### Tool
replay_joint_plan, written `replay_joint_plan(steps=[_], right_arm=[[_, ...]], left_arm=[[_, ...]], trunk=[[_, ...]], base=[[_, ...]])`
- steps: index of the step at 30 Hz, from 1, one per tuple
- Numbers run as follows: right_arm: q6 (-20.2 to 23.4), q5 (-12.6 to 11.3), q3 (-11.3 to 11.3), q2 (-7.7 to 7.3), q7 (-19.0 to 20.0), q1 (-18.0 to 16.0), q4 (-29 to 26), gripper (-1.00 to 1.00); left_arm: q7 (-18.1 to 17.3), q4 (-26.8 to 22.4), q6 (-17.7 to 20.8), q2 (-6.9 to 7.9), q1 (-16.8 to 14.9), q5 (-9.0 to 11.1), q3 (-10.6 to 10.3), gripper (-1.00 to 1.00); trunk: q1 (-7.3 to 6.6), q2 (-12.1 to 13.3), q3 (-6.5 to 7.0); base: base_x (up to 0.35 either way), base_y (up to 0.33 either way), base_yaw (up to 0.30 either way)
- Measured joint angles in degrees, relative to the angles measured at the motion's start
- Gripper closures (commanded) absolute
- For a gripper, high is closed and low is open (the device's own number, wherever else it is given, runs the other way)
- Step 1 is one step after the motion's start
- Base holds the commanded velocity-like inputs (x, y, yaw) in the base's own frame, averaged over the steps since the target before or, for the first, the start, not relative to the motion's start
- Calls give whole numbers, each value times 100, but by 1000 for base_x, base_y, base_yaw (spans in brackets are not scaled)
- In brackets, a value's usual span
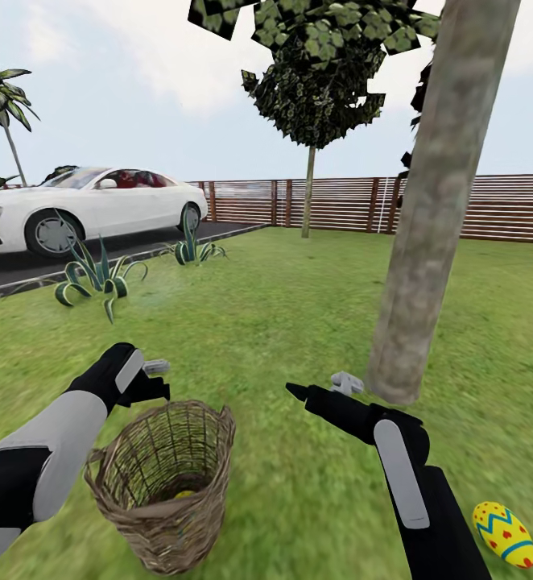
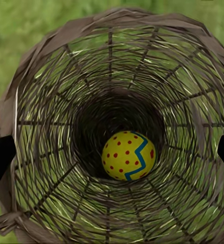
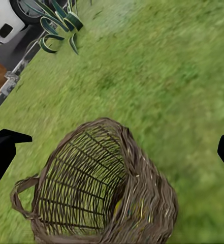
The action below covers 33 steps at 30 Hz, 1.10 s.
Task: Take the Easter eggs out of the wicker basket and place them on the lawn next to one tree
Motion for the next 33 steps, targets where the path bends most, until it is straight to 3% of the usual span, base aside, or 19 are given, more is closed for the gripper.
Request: replay_joint_plan(steps=[28, 33], right_arm=[[0, -8, -9, -4, 0, 1, 0, -100], [0, -2, -9, -4, 0, 1, 0, -100]], left_arm=[[-14, -25, 154, -85, 0, -3, 8, -100], [-112, 3, 154, -84, 0, -5, 7, -100]], trunk=[[1, 0, 0], [15, -6, -110]], base=[[47, 1, 0], [1, 0, 0]])
